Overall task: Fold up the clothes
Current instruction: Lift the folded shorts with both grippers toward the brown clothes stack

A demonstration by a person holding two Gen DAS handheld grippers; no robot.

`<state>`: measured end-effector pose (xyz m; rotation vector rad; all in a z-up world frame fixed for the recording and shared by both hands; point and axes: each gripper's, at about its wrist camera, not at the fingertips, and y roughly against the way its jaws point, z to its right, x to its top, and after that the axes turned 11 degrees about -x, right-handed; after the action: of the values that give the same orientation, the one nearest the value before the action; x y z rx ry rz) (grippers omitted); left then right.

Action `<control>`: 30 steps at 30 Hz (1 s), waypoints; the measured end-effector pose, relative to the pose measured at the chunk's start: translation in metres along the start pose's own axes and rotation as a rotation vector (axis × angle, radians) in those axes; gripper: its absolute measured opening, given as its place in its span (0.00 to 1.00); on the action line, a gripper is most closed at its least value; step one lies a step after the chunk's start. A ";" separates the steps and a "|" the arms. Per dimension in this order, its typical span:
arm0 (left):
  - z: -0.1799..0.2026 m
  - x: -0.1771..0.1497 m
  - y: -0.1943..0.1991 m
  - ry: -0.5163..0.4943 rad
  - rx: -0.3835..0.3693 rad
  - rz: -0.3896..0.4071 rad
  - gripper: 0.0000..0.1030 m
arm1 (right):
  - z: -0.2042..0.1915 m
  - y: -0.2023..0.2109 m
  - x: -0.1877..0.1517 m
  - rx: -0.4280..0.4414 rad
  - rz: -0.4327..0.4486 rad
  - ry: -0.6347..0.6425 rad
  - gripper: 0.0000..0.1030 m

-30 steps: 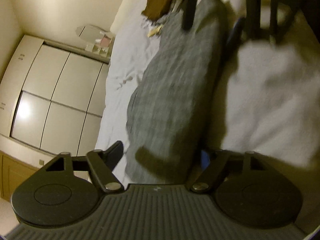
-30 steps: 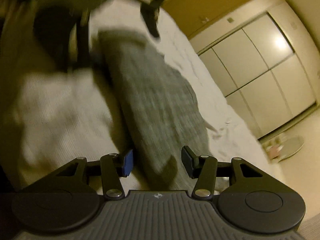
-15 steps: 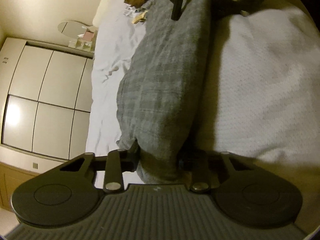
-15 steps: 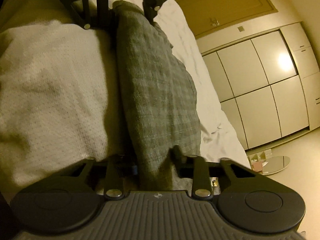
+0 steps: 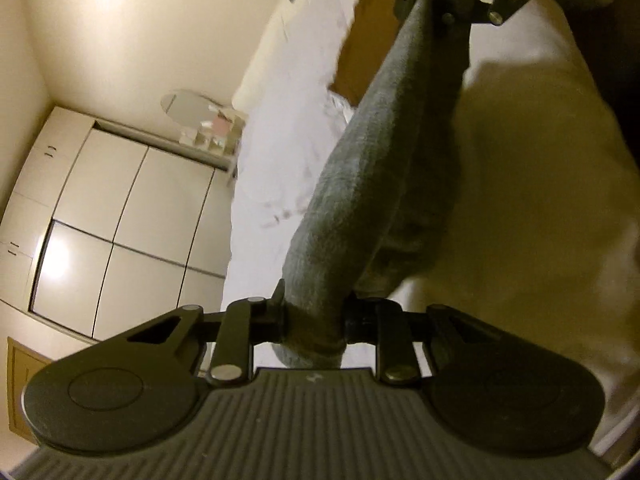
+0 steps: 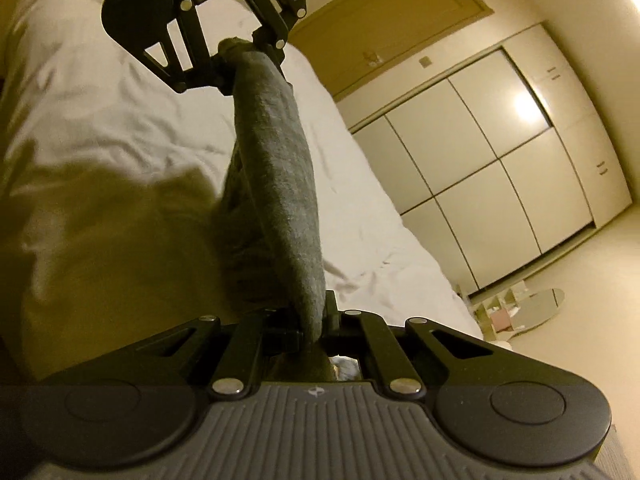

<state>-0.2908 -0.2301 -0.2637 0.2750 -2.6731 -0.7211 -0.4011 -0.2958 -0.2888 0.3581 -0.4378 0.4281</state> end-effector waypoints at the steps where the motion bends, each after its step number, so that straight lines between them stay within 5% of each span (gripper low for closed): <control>1: -0.001 0.006 0.006 -0.005 -0.003 0.012 0.20 | 0.007 0.007 -0.003 -0.004 -0.007 -0.012 0.03; 6: 0.001 0.036 0.016 -0.026 -0.030 0.071 0.20 | 0.031 0.030 -0.025 -0.010 -0.050 -0.048 0.02; 14: -0.001 0.094 -0.023 -0.077 -0.113 0.163 0.20 | 0.071 0.033 -0.083 -0.063 -0.164 -0.151 0.02; 20: -0.041 0.156 -0.086 -0.076 -0.120 0.252 0.20 | 0.129 -0.017 -0.120 -0.247 -0.183 -0.109 0.02; 27: -0.099 0.216 -0.183 -0.020 0.031 0.361 0.20 | 0.196 -0.075 -0.162 -0.461 -0.204 -0.058 0.03; 30: -0.072 0.214 -0.232 0.011 -0.085 0.317 0.20 | 0.168 -0.107 -0.192 -0.416 -0.247 -0.054 0.03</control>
<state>-0.4379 -0.5187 -0.2640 -0.1632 -2.5815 -0.7246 -0.5636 -0.5188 -0.2632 0.0176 -0.5159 0.0810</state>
